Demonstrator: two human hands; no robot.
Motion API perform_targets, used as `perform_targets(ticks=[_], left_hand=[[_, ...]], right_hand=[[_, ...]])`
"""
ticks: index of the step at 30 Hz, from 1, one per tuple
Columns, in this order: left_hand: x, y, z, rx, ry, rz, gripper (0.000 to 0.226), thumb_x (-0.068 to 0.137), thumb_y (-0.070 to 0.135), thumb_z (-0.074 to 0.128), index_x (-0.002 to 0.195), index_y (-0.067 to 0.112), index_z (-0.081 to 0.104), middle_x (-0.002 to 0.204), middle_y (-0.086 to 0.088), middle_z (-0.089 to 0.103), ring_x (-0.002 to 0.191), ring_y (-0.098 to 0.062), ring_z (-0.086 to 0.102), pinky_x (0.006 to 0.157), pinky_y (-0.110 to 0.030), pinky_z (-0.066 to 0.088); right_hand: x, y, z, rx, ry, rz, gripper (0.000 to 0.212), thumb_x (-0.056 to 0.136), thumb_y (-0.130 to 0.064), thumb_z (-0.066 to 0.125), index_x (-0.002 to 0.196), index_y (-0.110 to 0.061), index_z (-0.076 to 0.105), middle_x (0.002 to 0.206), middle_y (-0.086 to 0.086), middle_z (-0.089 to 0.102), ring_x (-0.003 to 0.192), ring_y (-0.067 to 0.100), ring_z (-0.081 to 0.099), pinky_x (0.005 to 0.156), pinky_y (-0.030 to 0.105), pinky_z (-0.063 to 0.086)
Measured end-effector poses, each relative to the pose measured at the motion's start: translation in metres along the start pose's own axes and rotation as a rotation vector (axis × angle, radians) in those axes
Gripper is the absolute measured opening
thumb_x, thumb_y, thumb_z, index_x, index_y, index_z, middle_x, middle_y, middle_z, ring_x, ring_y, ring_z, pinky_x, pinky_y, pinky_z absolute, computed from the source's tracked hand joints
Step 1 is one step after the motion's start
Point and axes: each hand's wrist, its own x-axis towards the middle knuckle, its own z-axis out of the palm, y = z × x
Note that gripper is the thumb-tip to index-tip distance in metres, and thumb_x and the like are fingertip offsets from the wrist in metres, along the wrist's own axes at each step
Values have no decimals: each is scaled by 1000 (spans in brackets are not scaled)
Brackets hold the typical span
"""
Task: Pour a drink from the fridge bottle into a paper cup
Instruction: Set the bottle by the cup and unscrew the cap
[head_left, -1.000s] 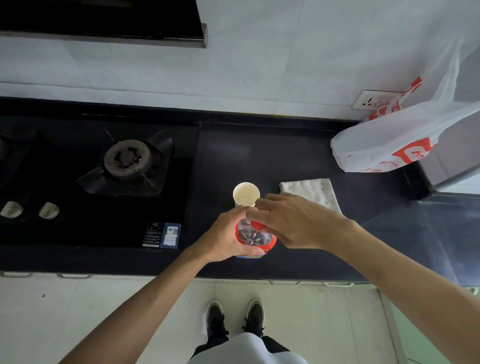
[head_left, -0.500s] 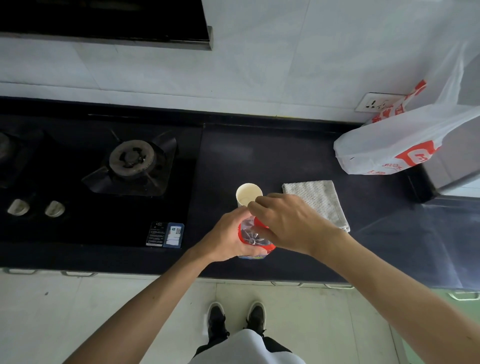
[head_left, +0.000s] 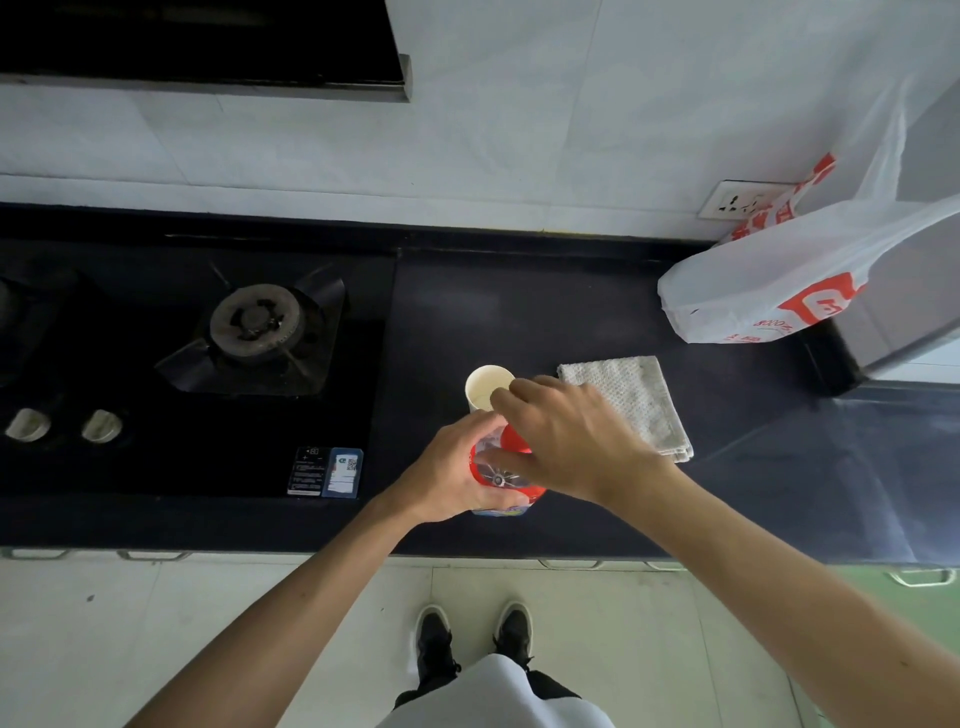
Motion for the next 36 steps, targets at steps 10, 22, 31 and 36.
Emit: perform_targets(ticks=[10, 22, 31, 36], left_hand=[[-1, -1, 1, -12, 35, -56, 68, 63, 28, 95, 114, 43, 53, 111, 16, 66, 106, -3, 66, 86, -16, 54], [-2, -2, 2, -30, 39, -91, 67, 62, 25, 96, 111, 43, 53, 107, 18, 67, 103, 1, 66, 81, -13, 53], [0, -2, 1, -26, 17, -27, 77, 65, 29, 94, 130, 24, 55, 120, 10, 65, 114, -12, 64, 94, -28, 56], [-1, 0, 1, -42, 14, -63, 73, 65, 28, 94, 124, 36, 52, 118, 15, 65, 113, -3, 63, 89, -16, 53]], right_hand=[[-5, 8, -4, 48, -45, -158, 29, 79, -29, 79, 100, -11, 68, 78, 5, 61, 60, 24, 59, 42, 27, 35], [7, -1, 4, 88, 41, -106, 29, 87, -32, 47, 79, -9, 64, 72, 2, 58, 49, 23, 54, 43, 24, 22], [-1, 25, -4, 180, -166, -57, 38, 85, -49, 63, 99, -14, 62, 81, -2, 60, 65, 21, 55, 52, 35, 47], [-5, 27, -8, 242, -153, -159, 30, 85, -36, 64, 106, -14, 65, 92, 0, 60, 76, 21, 58, 54, 38, 52]])
